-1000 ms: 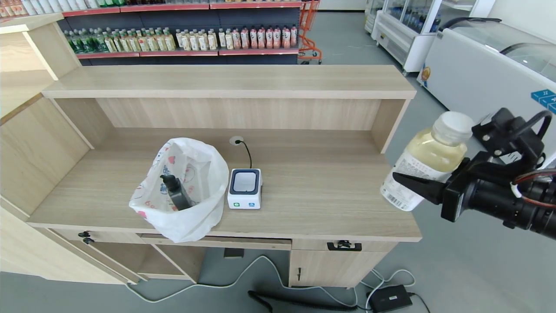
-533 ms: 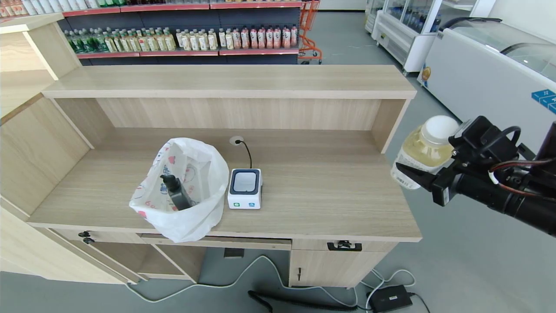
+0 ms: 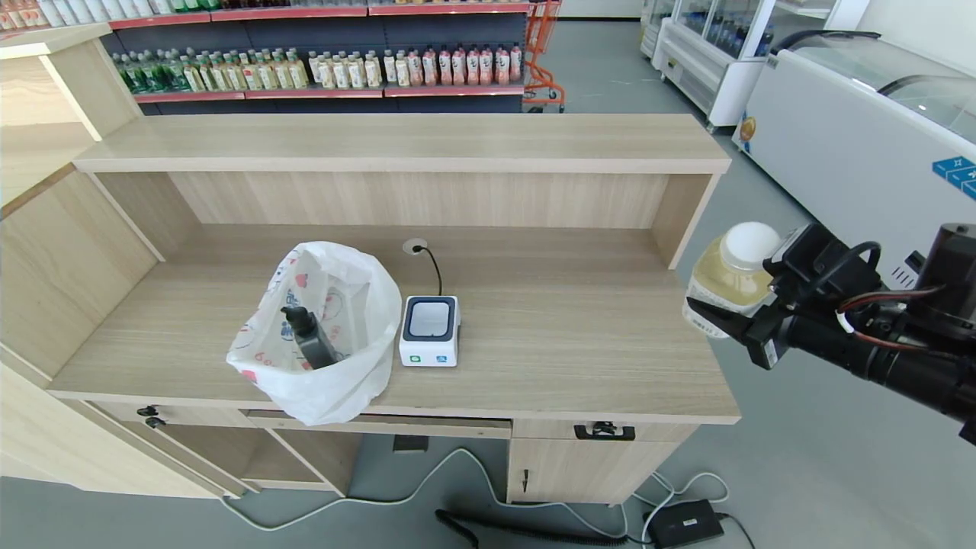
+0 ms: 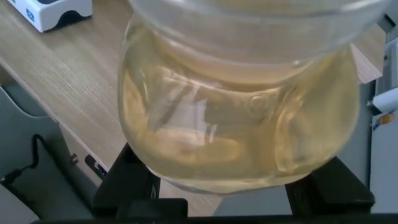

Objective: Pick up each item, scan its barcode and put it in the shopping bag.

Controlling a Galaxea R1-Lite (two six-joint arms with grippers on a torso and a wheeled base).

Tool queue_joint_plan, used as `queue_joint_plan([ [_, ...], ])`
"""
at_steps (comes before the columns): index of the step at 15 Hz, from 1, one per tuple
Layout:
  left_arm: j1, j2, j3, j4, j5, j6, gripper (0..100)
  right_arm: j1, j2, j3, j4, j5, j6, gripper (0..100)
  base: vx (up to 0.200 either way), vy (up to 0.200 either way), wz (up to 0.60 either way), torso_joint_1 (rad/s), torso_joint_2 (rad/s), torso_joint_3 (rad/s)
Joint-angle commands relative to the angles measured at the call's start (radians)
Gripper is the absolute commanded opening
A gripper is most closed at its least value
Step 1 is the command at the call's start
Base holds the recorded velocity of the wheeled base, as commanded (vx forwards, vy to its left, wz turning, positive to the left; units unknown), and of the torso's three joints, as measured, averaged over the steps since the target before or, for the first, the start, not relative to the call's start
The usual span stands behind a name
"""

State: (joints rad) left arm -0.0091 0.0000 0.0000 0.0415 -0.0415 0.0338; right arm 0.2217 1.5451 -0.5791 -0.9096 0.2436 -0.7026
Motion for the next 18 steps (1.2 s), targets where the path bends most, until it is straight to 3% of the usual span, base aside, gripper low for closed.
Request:
queue_joint_plan([
  [1, 0.0, 0.0, 0.0, 0.0, 0.0, 0.0, 100, 0.011, 0.01, 0.002, -0.005, -0.001, -0.006, 0, 0.0, 0.2, 0.0, 0.002, 0.0, 0.002],
  [6, 0.0, 0.002, 0.0, 0.0, 0.0, 0.001, 100, 0.048, 0.023, -0.008, -0.02, 0.0, -0.02, 0, 0.0, 0.2, 0.0, 0.002, 0.0, 0.002],
  [9, 0.0, 0.002, 0.0, 0.0, -0.001, 0.003, 100, 0.057, 0.092, -0.015, -0.101, 0.0, -0.021, 0, 0.0, 0.2, 0.0, -0.001, -0.01, 0.002],
  [18, 0.0, 0.0, 0.0, 0.0, -0.001, 0.003, 100, 0.084, 0.405, -0.257, -0.295, 0.042, -0.043, 0, 0.0, 0.2, 0.0, 0.003, 0.0, 0.001],
])
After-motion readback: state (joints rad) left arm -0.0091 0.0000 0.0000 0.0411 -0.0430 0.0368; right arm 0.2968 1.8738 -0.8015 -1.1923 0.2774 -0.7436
